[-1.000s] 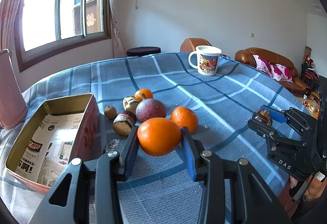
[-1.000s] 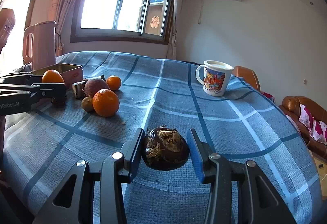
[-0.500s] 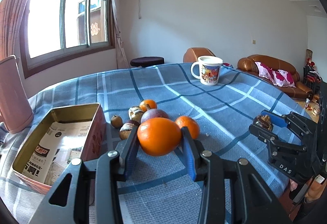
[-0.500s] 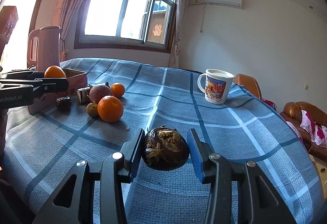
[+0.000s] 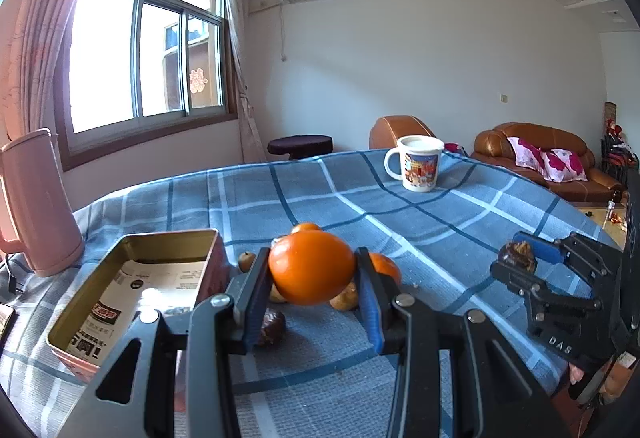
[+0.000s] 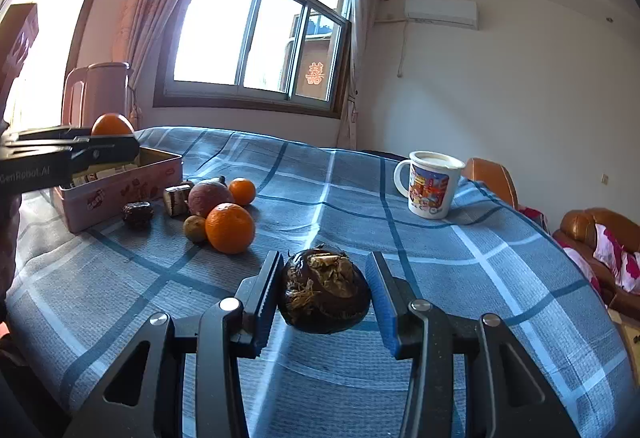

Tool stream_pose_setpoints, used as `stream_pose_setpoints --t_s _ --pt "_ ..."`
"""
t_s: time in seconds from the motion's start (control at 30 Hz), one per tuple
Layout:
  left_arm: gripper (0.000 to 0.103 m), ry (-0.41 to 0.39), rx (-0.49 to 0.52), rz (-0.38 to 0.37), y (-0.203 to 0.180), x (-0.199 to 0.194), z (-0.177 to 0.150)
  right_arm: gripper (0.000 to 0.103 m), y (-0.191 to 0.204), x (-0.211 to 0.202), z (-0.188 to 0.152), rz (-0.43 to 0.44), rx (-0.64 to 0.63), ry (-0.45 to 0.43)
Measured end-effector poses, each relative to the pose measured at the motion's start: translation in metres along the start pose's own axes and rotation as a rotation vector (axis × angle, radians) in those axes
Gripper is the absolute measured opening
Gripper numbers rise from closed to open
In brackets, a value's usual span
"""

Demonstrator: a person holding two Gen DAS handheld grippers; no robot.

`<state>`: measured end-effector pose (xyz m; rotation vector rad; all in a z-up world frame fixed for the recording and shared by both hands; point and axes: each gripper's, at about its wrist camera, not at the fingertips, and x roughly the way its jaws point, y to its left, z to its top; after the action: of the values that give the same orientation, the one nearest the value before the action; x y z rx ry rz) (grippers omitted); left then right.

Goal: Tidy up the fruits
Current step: 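Carry the tangerine in the left tool while the right tool carries the dark fruit over the tin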

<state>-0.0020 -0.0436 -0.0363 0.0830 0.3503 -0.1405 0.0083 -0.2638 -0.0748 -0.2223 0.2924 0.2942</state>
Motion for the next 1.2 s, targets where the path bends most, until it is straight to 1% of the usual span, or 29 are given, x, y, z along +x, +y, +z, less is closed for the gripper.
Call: stream_pose_setpoints --t_s 0.2,0.43,0.87,1.2 --pt "0.042 -0.018 -0.006 0.023 0.006 -0.003 0.002 0.045 0.006 -0.001 0.005 0.01 -0.008 -0.008" --pt "0.042 -0.025 -0.019 0.039 0.013 -0.005 0.004 0.045 0.018 -0.003 0.019 0.036 -0.023 -0.031" --pt "0.042 -0.037 -0.063 0.093 0.038 -0.01 0.01 0.045 0.054 0.001 0.05 0.116 -0.076 -0.073" --pt "0.042 -0.027 -0.102 0.142 0.061 -0.01 0.01 0.045 0.076 0.016 0.071 0.195 -0.091 -0.075"
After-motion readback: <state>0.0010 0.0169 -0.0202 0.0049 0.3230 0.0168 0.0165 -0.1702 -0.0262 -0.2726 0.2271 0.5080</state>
